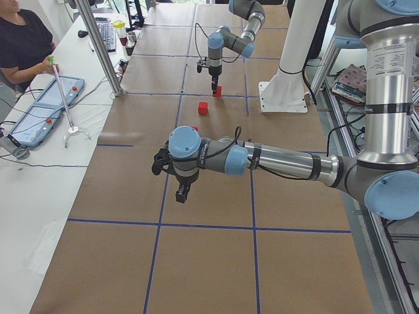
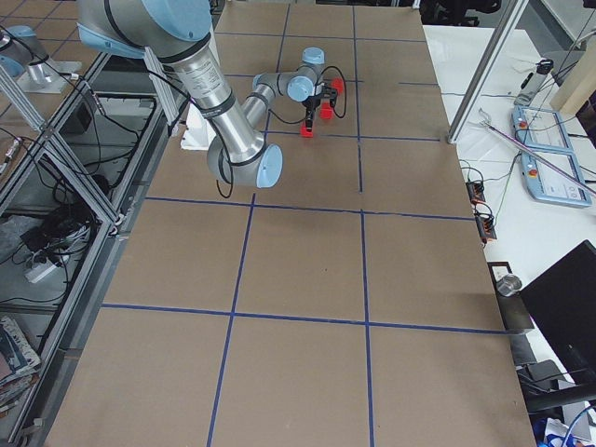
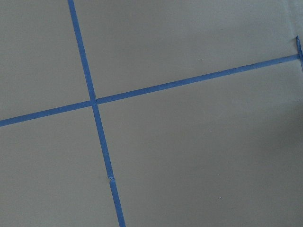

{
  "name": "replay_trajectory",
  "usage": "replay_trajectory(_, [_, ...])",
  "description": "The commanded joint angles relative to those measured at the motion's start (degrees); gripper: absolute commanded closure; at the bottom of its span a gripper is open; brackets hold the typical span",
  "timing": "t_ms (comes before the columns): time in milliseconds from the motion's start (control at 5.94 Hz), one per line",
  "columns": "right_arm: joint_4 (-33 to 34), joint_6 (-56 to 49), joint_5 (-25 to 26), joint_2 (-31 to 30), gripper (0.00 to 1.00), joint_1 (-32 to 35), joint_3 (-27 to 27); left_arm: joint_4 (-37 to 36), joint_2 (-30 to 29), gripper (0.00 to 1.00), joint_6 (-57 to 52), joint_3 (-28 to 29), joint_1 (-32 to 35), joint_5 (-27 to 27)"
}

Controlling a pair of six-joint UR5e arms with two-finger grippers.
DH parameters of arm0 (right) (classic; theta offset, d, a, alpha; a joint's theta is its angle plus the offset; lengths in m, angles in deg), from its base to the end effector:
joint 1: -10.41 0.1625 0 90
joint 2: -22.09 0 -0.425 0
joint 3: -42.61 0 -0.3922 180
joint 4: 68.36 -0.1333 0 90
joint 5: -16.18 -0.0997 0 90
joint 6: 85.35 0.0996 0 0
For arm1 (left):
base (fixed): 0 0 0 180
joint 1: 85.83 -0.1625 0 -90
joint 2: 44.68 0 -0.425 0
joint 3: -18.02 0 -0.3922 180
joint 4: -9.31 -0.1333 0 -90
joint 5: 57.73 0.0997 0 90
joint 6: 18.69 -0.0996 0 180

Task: Form red blocks into L shape at center
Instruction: 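Carry the red cube with the right gripper to the table center and set it down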

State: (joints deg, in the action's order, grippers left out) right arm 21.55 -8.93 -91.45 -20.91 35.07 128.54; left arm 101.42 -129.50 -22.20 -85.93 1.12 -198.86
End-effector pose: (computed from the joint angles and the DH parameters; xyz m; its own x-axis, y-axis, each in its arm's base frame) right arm -0.6255 -0.4007 0.1866 0.6951 0.0729 0.7152 -0.0480 0.9973 -0.0550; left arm -0.0313 -0.4613 0.5685 0.6145 0.2398 -0.7516 -0.0900 0.9678 0.2352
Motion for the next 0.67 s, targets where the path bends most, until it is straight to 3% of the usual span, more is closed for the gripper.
replay_trajectory(0, [0.1, 0.4, 0.6, 0.0, 0.37, -0.3, -0.2, 0.0, 0.0, 0.0, 0.0, 0.1, 0.1, 0.0])
replay_trajectory(168, [0.0, 0.0, 0.6, 0.0, 0.15, -0.3, -0.2, 0.0, 0.0, 0.0, 0.0, -0.1, 0.1, 0.0])
replay_trajectory(337, [0.1, -0.3, 0.6, -0.1, 0.0, -0.3, -0.2, 0.0, 0.0, 0.0, 0.0, -0.3, 0.1, 0.0])
replay_trajectory(505, [0.0, -0.8, 0.7, 0.0, 0.0, -0.3, 0.0, 0.0, 0.0, 0.0, 0.0, -0.5, 0.1, 0.0])
